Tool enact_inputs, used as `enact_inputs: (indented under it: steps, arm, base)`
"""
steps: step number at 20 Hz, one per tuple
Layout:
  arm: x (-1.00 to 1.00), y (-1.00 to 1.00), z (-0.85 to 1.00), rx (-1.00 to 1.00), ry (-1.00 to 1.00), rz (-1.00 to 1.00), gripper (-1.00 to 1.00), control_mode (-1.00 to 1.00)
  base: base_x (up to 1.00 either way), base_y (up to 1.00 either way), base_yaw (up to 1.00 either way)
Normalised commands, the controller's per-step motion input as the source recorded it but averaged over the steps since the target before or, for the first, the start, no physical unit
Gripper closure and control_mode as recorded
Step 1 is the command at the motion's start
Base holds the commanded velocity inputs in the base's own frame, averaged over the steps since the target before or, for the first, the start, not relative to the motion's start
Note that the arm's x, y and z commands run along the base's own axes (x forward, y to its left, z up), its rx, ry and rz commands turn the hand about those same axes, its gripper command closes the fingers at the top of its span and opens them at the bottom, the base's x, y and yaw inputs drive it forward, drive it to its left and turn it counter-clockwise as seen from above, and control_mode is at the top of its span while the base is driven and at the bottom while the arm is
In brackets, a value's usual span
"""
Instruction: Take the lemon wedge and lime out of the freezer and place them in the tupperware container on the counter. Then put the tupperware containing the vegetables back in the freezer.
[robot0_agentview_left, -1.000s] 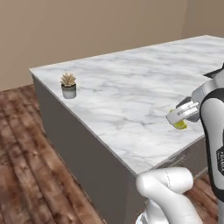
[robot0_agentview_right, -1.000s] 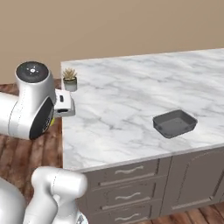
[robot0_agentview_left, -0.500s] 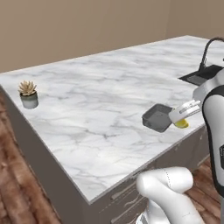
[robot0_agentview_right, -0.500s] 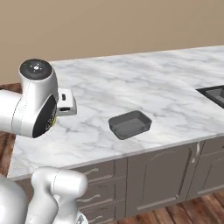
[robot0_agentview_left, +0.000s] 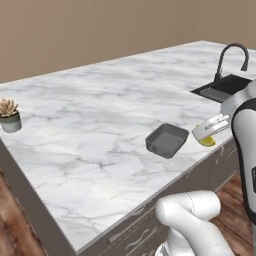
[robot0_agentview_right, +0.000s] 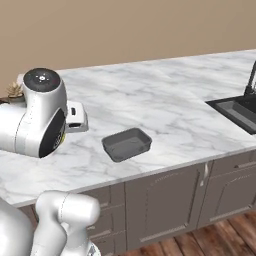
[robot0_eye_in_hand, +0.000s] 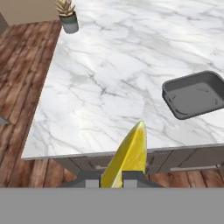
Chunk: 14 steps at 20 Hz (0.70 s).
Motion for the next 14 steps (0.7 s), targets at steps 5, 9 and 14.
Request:
enact_inputs:
  steps: [5,9,14]
  arm:
    - [0.0,0.0,0.0,0.0,0.0,0.0,1.0,1.0]
    - [0.0,0.0,0.0,0.0,0.0,0.0,1.0,1.0]
    - [0.71,0.0,-0.38,0.0,0.23,0.0,1.0,-1.0]
  base:
    - [0.06,0.0,-0.03]
    - [0.09,0.0,0.0]
    - [0.1,0.0,0.0]
